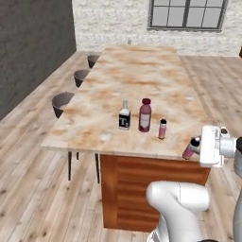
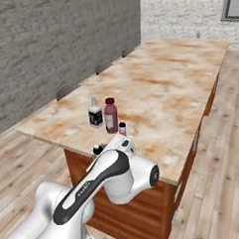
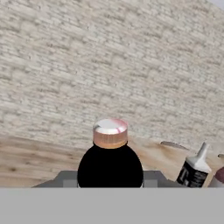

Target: Move the drinks to the dining counter.

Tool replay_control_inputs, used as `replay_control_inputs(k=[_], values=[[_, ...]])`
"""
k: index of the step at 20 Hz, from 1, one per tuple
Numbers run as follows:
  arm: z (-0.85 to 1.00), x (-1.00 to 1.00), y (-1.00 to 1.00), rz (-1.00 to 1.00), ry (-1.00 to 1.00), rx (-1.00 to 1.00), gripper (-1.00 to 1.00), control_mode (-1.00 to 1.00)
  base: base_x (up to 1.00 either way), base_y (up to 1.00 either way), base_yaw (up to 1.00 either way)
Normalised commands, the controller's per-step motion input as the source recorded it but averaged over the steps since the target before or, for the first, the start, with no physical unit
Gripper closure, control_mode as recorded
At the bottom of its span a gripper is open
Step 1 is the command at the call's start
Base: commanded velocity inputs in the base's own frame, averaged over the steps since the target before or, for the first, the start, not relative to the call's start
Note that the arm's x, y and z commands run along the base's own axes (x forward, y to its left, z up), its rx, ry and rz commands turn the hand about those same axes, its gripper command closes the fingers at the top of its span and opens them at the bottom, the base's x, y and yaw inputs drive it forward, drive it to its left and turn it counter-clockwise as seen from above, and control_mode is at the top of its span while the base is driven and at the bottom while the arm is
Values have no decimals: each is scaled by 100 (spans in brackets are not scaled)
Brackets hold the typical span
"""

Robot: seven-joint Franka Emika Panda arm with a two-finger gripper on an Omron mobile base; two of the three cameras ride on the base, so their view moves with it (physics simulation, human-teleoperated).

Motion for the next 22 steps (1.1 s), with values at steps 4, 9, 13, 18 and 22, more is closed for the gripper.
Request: replay_control_inputs(k=[4,9,13,18,22], values=[[0,0,0,0,0,0,100,100,58,0,-21],[0,0,0,0,0,0,100,100,68,1,-19],[0,0,0,0,0,0,100,100,63,13,-16],[0,0,0,0,0,0,100,100,59,13,-10],[0,0,0,0,0,0,100,100,24,1,-1]])
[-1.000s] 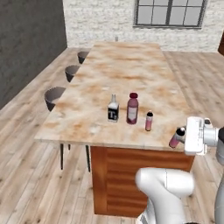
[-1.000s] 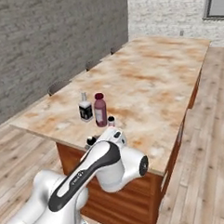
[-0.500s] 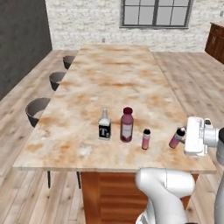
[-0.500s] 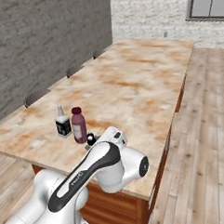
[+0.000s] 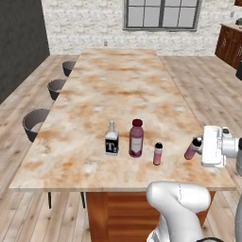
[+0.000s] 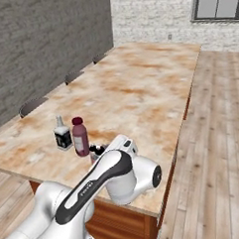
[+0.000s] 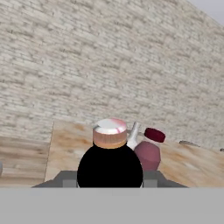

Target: Move the drinks to the dining counter.

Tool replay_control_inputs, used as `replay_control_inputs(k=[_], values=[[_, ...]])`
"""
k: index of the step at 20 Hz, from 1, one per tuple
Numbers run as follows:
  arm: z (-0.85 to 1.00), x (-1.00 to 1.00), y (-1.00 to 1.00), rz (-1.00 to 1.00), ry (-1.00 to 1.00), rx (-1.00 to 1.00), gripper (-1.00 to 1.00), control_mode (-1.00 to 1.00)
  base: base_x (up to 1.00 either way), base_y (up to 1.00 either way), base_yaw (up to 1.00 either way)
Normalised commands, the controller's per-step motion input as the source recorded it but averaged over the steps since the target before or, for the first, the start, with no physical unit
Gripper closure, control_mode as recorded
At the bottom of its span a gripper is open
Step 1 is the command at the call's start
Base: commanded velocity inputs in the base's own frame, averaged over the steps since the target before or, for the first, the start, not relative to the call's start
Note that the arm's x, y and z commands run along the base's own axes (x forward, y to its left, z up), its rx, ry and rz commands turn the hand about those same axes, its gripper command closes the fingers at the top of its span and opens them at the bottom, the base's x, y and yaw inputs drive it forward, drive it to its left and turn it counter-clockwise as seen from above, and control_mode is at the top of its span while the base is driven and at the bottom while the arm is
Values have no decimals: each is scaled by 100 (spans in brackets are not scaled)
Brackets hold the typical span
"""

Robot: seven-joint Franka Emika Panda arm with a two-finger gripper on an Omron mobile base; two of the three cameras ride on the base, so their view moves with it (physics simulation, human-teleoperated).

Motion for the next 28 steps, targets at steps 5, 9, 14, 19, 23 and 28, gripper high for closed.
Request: replay_control_inputs(k=[5,9,14,19,23,28], values=[[0,0,0,0,0,0,100,100,1,0,0],[0,19,0,0,0,0,100,-100,1,0,0],[-2,44,0,0,3,0,100,-100,0,0,0],[-23,43,0,0,15,1,100,-100,0,0,0],[-33,40,0,0,15,2,100,-100,0,0,0],[-35,30,-1,0,4,2,100,-100,0,0,0]])
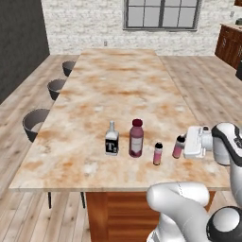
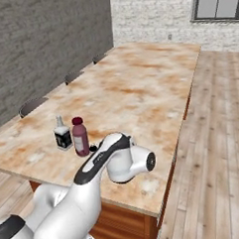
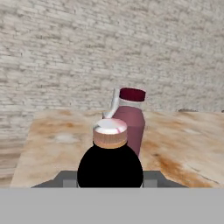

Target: Move the drinks to the dining counter.

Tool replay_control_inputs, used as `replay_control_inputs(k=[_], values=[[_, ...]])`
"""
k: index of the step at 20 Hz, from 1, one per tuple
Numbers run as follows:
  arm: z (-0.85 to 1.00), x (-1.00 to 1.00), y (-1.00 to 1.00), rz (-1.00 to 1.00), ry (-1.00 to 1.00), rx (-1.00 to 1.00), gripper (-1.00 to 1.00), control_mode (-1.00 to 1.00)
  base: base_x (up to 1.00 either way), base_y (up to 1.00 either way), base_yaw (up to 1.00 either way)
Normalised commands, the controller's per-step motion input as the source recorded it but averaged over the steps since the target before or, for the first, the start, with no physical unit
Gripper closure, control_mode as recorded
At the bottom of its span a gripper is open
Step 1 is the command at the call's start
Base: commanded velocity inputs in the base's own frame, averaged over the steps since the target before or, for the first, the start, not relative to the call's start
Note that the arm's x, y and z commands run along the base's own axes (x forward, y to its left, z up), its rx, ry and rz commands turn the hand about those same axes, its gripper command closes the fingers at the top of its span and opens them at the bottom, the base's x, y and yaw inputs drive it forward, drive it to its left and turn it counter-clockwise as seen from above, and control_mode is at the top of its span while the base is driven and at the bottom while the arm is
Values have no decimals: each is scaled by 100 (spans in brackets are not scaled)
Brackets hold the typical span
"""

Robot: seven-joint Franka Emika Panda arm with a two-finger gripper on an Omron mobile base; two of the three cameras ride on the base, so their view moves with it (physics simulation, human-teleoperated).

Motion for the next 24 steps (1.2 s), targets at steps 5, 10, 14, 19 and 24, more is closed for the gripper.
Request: replay_control_inputs(k=[5,10,14,19,24], values=[[-35,13,-12,0,0,2,100,-100,0,0,0],[-31,25,-11,0,0,2,100,-100,0,0,0],[-23,36,-7,0,0,4,100,-100,0,0,0],[-24,29,0,0,0,0,100,-100,0,0,0],[-24,24,0,0,0,0,100,-100,0,0,0]])
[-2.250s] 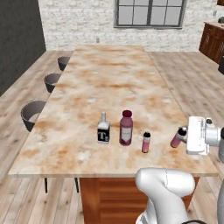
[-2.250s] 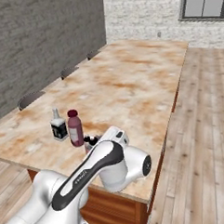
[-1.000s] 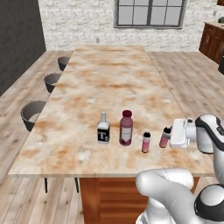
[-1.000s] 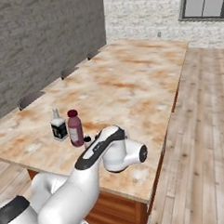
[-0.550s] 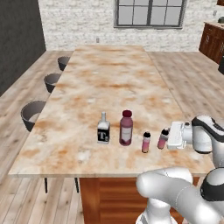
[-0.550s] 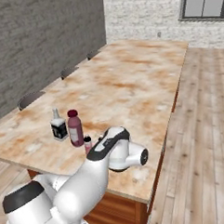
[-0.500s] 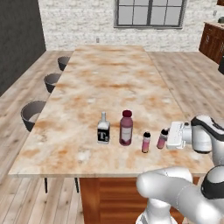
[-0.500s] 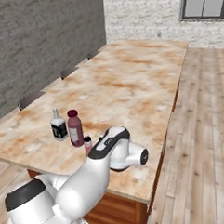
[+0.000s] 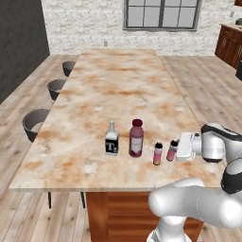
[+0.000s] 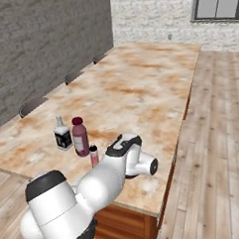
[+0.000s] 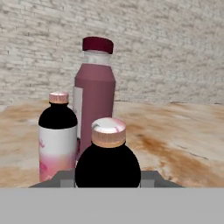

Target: Move the drinks to the dining counter.

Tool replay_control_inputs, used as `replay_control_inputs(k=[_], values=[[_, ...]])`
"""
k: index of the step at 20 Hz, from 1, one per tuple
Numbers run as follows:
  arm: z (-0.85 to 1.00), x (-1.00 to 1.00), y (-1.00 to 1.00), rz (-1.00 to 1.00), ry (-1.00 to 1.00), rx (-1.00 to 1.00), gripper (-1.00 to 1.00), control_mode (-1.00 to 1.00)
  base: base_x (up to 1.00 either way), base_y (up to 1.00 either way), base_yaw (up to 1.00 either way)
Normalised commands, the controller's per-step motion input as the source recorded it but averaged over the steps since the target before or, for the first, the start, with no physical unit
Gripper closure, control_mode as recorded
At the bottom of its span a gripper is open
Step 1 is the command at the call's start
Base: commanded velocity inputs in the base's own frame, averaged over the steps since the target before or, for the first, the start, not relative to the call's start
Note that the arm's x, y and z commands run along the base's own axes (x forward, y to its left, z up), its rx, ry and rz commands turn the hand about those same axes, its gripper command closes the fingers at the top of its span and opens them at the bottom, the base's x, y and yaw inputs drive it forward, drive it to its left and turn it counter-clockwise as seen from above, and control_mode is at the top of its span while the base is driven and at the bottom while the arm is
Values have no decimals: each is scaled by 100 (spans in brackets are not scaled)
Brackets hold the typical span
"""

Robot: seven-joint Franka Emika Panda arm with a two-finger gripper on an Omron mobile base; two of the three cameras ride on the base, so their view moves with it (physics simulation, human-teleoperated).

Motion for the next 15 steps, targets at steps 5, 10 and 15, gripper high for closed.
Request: replay_control_inputs(k=[5,10,15], values=[[-24,22,0,0,0,0,100,-100,0,0,0],[-25,10,0,0,0,0,-100,-100,0,0,0],[-19,0,0,0,0,0,-100,-100,0,0,0]])
